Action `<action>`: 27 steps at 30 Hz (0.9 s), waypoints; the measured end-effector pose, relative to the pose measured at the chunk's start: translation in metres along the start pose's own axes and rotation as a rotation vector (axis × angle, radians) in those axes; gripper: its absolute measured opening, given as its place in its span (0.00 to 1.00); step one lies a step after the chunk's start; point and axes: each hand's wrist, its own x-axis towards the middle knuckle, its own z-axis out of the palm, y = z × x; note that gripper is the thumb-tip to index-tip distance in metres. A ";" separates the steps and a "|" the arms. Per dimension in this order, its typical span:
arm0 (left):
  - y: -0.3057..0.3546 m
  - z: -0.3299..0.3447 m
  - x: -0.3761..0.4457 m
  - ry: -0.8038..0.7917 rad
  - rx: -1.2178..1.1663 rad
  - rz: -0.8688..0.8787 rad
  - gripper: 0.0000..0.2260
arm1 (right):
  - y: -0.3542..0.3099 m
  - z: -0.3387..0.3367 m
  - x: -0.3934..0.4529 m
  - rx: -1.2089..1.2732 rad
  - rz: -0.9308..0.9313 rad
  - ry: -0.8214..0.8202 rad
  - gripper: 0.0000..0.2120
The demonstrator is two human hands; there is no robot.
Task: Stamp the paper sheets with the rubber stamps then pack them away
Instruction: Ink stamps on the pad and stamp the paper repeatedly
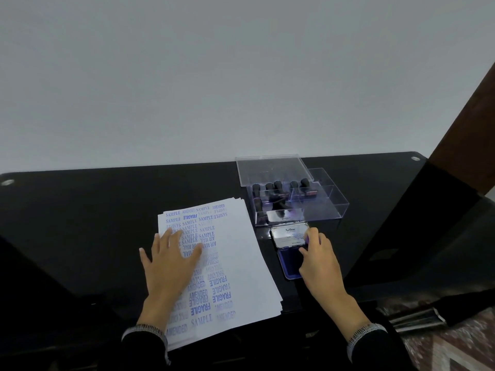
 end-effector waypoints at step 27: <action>0.002 -0.020 -0.006 -0.041 0.154 0.031 0.40 | -0.105 0.055 0.025 0.712 0.040 -0.122 0.06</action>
